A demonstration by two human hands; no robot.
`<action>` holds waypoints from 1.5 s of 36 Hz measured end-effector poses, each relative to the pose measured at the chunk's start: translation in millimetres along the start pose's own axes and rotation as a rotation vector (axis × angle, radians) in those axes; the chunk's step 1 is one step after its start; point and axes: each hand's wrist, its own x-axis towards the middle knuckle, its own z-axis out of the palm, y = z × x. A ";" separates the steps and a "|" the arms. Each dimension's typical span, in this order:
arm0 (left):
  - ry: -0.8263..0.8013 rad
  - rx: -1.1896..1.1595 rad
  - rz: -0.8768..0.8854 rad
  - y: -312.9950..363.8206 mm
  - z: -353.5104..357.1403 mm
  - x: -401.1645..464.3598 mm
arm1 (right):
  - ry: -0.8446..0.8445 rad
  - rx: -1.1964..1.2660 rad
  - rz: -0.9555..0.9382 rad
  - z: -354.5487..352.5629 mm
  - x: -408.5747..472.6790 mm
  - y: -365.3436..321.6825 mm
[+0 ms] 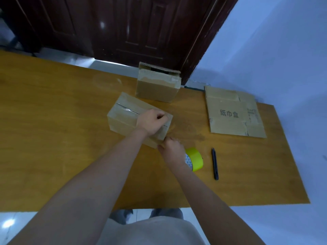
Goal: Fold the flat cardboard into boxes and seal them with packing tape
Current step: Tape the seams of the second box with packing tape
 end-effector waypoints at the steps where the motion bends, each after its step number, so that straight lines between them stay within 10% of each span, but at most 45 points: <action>1: 0.005 0.007 0.004 -0.6 -0.1 0.1 | -0.007 -0.009 0.010 -0.3 1.4 -1.4; 42: -0.002 -0.076 0.000 -7.1 3.7 2.9 | -0.077 -0.551 -0.282 -46.8 46.3 17.4; 54: -0.031 -0.099 -0.016 -6.4 0.7 2.2 | -0.025 -0.266 -0.057 -72.1 69.0 38.8</action>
